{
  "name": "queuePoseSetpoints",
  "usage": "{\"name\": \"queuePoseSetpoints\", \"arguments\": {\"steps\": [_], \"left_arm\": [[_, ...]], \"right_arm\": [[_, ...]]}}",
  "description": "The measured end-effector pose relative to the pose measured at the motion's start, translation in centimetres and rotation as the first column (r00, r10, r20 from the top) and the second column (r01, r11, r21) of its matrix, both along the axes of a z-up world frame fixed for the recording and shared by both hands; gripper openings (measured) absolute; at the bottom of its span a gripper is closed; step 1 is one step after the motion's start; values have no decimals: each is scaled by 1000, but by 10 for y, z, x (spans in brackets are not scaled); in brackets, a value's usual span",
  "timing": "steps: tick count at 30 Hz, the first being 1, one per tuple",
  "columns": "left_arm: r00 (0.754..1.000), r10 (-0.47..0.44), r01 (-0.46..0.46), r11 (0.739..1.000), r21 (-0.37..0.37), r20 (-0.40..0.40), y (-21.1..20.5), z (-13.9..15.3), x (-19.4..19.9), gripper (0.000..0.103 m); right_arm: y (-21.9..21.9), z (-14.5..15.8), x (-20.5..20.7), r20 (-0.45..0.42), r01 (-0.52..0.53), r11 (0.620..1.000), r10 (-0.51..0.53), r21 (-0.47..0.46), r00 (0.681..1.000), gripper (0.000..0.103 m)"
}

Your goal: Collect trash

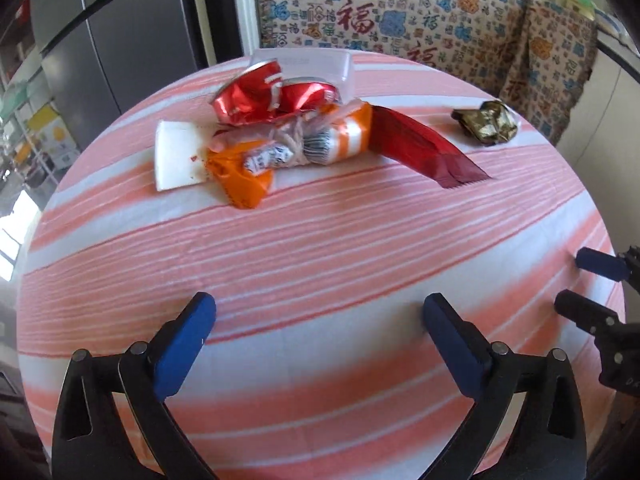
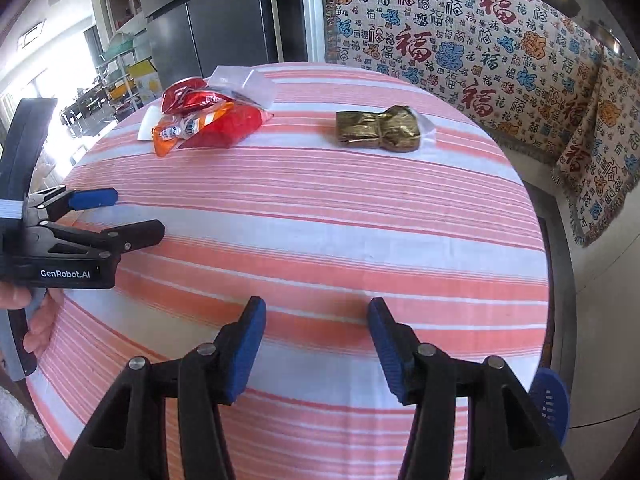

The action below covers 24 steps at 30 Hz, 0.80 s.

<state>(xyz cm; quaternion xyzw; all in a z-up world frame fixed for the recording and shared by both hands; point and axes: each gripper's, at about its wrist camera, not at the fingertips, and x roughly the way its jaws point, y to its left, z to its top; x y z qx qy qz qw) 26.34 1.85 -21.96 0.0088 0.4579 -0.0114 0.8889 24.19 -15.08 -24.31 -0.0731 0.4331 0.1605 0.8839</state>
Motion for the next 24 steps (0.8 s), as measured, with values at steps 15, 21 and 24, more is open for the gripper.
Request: {"name": "queuePoseSetpoints", "arguments": {"steps": [15,21,24], "left_arm": [[999,33,-33,999,-6,7,16,-1,8,103],[999,35,-35,999,-5,7,15,-2,8,103],[999,35,-35,999,-6,7,16,-2,7,103]], "right_arm": [[19,-4,14,63,13,1000,-12,-9,998,75],[18,-4,15,64,12,1000,-12,-10,998,75],[18,-5,15,64,12,1000,-11,-10,998,75]]}}
